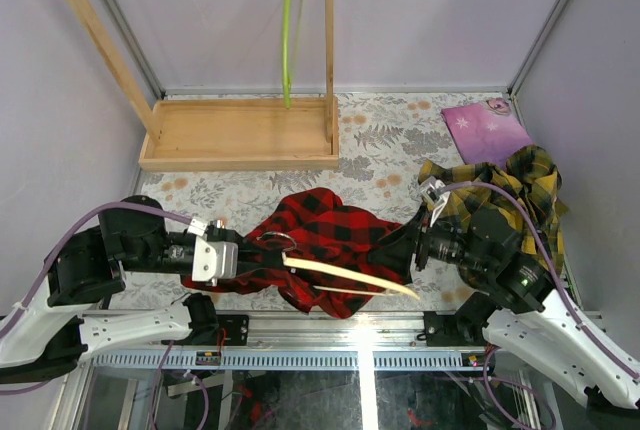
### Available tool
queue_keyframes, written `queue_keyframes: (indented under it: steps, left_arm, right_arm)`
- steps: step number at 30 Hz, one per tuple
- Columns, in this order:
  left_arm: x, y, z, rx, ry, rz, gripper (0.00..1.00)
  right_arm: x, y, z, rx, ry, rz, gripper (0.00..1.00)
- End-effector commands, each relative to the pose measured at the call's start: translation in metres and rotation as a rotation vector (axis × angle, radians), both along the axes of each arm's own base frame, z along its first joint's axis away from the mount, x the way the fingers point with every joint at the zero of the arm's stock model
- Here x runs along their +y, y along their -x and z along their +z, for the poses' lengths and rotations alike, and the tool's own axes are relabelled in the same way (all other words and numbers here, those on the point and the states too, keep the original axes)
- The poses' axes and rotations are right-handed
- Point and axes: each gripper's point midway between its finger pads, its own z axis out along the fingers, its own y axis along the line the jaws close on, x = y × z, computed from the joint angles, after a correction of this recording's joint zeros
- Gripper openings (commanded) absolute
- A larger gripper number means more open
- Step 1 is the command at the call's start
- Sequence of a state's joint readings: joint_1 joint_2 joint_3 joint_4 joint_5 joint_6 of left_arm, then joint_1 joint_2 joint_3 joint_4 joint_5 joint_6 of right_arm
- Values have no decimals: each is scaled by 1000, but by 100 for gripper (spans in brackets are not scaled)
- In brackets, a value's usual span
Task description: Place the shirt on the hanger
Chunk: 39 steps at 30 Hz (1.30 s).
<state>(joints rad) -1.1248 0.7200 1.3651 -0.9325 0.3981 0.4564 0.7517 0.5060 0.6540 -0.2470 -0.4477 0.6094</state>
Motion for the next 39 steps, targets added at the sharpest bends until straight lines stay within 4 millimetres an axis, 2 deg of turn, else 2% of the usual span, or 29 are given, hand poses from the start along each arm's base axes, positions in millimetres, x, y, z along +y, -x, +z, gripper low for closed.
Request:
queue_keyframes:
  steps: [1,8,16,22,28,31,35,39]
  left_arm:
    - [-5,3,20,-166,77,-94,0]
    - [-8,3,27,-266,134,-123,0]
    - [-18,0,30,-307,130,-152,0]
    - [-22,-3,34,-325,125,-153,0]
    - [-22,-5,37,-337,126,-145,0]
    - [-20,-7,37,-342,124,-135,0]
    - [-17,-8,35,-339,116,-121,0]
    - [-15,-7,30,-325,111,-114,0]
  right_arm:
    - [11,16,24,-47,-104,120,72]
    - [18,19,10,-4,-151,155,73]
    - [34,21,5,16,-200,229,70]
    - [42,31,1,31,-213,274,71]
    - [49,48,-11,63,-208,330,73]
    - [48,55,-17,79,-208,352,68]
    - [43,58,-20,84,-200,340,56]
    - [36,59,-11,49,-220,313,48]
